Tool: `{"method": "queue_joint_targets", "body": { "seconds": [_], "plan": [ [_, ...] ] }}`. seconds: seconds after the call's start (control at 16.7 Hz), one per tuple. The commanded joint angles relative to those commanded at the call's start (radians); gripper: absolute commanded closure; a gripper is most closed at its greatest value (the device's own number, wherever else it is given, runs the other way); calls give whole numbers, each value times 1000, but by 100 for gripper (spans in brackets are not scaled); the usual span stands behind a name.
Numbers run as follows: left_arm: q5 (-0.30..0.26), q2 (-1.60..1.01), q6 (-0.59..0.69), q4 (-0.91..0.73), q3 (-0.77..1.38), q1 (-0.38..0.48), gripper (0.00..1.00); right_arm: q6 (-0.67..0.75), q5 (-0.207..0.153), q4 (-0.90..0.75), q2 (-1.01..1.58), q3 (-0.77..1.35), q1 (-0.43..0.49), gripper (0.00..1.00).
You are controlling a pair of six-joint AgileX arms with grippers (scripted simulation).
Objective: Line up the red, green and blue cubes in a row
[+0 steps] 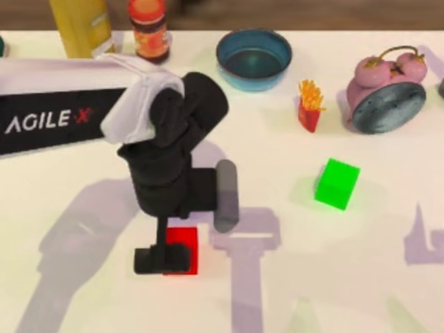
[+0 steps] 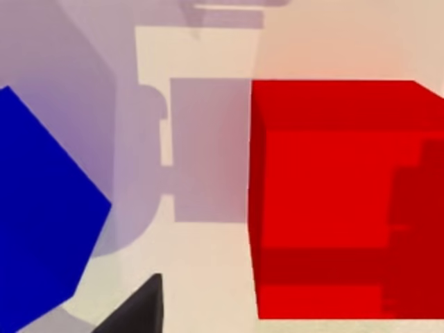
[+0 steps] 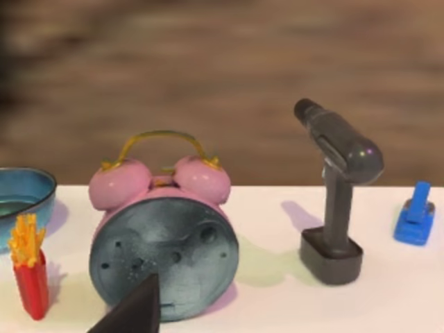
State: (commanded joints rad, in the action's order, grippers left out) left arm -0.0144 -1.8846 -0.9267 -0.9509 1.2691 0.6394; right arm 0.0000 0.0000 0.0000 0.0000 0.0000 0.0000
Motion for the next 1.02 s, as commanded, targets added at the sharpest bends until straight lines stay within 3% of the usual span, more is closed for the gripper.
{"method": "queue_joint_targets", "body": {
  "seconds": [0.24,0.66,1.02],
  "plan": [
    [1,49,2,-106,64,-10,0,0,0,0,0,0,0,0],
    [3,74,12,-89,39,-18,0,-13,1,-21,31,30,7,0],
    [16,388,148,82,-210,-163,0,-144,2,-230,378,358,81,0]
  ]
}}
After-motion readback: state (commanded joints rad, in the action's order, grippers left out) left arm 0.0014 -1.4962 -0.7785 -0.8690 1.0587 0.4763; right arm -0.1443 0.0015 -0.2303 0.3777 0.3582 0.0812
